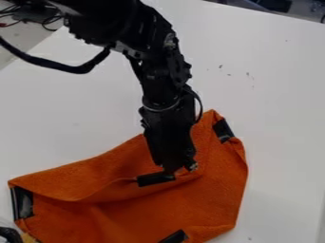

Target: Unfold the cloth from bottom to top

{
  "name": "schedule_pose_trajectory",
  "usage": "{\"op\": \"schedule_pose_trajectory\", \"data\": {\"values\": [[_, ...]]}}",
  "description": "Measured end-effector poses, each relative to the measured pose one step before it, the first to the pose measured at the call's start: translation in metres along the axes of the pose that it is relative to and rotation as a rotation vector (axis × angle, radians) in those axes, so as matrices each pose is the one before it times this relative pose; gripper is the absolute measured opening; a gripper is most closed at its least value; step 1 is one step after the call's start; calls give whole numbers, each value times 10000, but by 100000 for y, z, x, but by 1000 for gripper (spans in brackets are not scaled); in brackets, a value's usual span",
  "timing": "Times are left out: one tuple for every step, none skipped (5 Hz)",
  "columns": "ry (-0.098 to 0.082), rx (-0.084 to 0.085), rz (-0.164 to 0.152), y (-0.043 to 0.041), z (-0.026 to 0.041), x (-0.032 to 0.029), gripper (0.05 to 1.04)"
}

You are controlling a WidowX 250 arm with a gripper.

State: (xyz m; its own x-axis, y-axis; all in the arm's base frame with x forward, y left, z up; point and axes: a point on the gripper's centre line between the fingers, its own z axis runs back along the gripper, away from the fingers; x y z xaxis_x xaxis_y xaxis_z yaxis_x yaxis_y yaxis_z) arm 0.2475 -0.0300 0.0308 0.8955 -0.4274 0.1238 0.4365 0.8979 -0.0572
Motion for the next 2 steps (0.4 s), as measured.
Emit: {"op": "schedule_pose_trajectory", "data": {"values": [[3,-141,118,444,-684,-185,800],[83,-176,136,110,-696,-706,1006]]}}
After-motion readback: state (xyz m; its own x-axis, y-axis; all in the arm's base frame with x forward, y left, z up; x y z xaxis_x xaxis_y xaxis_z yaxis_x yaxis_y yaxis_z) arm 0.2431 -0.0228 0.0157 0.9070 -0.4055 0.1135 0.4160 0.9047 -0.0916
